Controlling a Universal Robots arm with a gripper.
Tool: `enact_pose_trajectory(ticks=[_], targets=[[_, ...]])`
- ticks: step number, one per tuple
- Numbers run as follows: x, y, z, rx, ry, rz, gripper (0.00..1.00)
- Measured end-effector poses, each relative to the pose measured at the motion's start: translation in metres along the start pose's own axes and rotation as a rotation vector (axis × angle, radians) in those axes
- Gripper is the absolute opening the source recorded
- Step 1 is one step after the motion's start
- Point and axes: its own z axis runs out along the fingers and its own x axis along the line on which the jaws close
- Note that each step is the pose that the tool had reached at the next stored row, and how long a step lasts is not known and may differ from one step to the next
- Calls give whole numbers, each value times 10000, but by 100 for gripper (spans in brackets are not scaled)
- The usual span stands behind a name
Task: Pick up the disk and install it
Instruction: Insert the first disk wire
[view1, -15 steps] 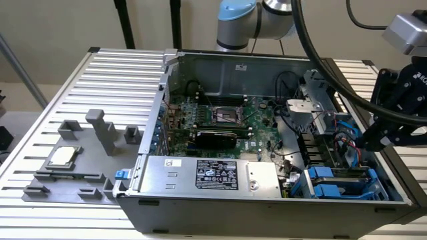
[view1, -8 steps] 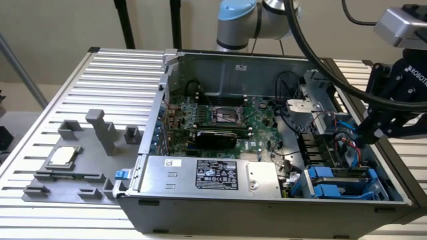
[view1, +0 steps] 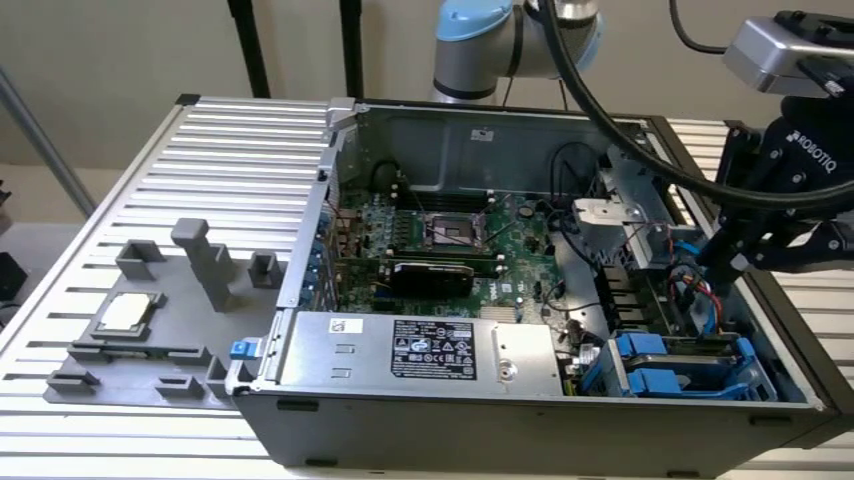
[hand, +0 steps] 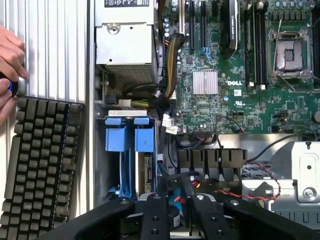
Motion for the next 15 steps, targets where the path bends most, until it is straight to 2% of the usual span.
enact_pose_trajectory(ticks=[4, 10, 15], targets=[[-24, 4, 20, 4, 121, 55, 100], [-28, 2, 31, 14, 366, 133, 100], [-28, -18, 33, 20, 524, 189, 100]])
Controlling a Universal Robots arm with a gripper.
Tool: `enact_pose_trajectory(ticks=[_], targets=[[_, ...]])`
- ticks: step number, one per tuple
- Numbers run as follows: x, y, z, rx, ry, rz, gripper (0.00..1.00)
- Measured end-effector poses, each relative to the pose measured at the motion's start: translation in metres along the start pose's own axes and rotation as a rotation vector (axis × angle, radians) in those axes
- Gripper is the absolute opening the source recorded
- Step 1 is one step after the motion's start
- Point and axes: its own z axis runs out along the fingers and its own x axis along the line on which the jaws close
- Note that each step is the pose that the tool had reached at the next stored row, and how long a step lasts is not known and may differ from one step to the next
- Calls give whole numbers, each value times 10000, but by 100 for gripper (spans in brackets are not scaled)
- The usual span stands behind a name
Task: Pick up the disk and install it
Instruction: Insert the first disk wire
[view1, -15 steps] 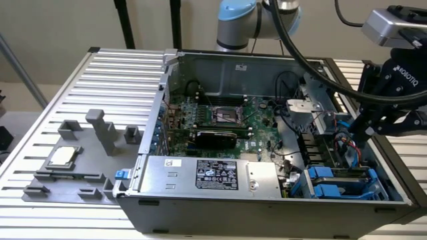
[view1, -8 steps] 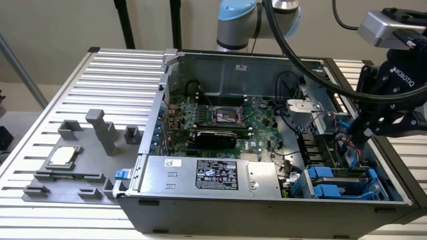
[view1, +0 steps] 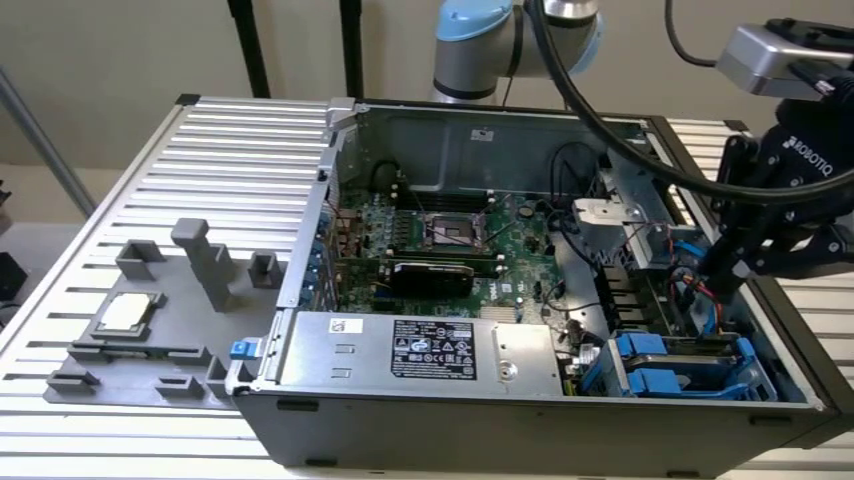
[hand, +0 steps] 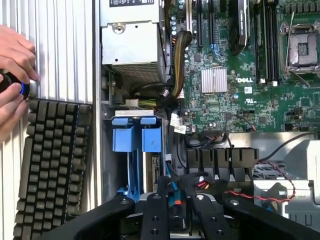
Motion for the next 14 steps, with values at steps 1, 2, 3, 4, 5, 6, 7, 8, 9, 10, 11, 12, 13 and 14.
enact_pose_trajectory(ticks=[1, 2, 3, 4, 5, 6, 7, 8, 9, 10, 11, 12, 13, 14], targets=[[1, -6, 0, 1, 28, 8, 100], [4, -12, 1, 2, 54, 16, 100], [7, -18, 3, 3, 75, 22, 100], [11, -22, 6, 4, 93, 29, 100], [15, -25, 10, 4, 111, 37, 100], [17, -26, 14, 5, 121, 41, 100], [17, -27, 16, 5, 131, 44, 100], [16, -28, 18, 5, 140, 45, 100], [17, -28, 19, 6, 149, 48, 100], [17, -28, 21, 6, 154, 49, 0], [17, -29, 23, 6, 162, 52, 0], [17, -29, 24, 7, 169, 54, 0], [17, -29, 25, 7, 176, 55, 0], [18, -29, 26, 7, 180, 56, 0]])
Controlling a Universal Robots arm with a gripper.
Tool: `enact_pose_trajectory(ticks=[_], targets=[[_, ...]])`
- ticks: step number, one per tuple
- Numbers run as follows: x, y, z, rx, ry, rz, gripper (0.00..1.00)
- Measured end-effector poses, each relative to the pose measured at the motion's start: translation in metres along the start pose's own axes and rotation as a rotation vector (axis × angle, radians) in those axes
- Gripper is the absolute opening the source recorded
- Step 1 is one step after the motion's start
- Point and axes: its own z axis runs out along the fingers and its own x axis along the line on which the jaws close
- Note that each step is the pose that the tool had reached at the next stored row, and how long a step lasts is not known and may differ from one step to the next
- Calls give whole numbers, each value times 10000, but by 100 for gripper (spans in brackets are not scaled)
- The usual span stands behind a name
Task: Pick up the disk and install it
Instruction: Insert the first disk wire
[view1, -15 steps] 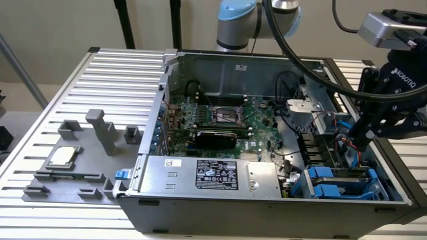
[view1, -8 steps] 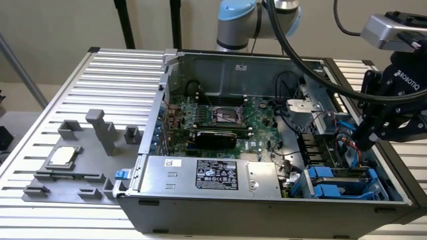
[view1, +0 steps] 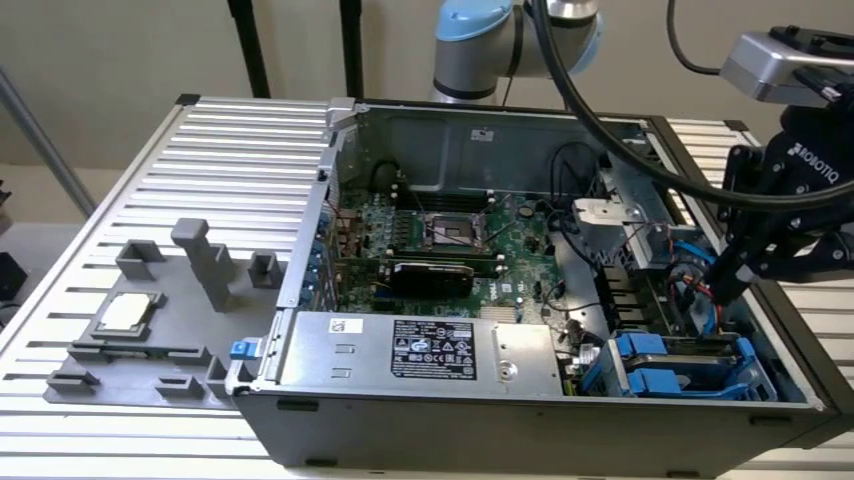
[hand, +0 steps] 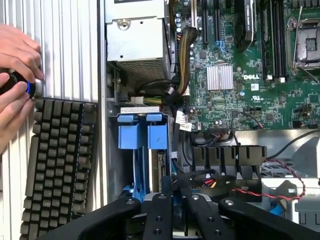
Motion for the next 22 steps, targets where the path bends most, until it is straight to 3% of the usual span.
enact_pose_trajectory(ticks=[13, 16, 22], targets=[[106, 12, 49, 10, 0, 3, 0], [127, 113, 68, 115, -11, 12, 0], [177, 222, 128, 440, -83, 19, 0]])
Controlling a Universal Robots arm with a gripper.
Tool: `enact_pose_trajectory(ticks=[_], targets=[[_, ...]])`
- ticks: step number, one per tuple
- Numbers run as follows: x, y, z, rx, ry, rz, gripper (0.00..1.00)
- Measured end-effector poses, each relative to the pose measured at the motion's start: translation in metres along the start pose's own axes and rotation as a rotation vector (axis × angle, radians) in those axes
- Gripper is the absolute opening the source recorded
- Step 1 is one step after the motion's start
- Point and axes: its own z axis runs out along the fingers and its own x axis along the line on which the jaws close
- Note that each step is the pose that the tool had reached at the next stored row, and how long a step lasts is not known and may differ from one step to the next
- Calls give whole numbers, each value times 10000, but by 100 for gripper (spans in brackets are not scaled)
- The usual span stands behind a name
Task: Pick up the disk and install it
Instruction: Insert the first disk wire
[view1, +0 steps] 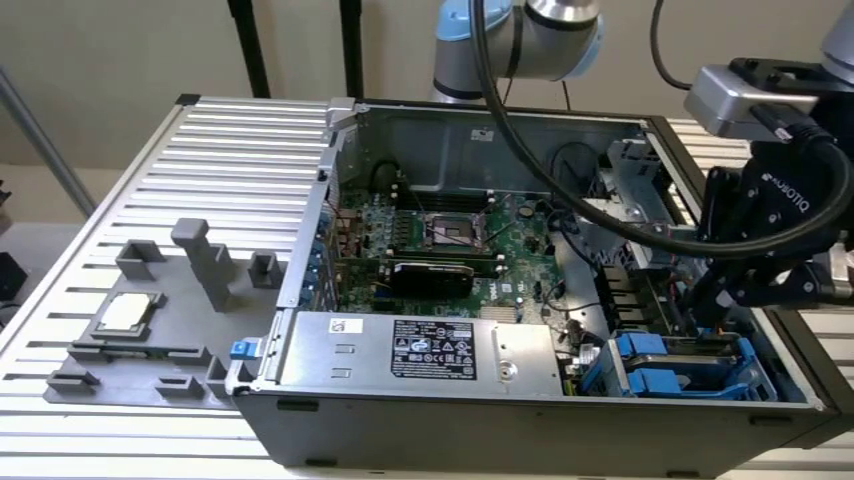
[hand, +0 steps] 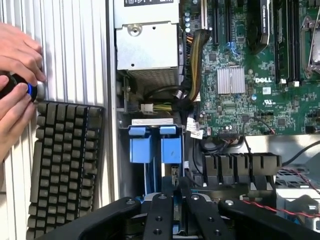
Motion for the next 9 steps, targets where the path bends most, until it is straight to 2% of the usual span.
enact_pose_trajectory(ticks=[3, 5, 9], targets=[[50, 25, 33, 105, -74, -6, 0], [78, 38, 57, 140, -154, -11, 0], [110, 45, 94, 224, -385, -21, 0]])
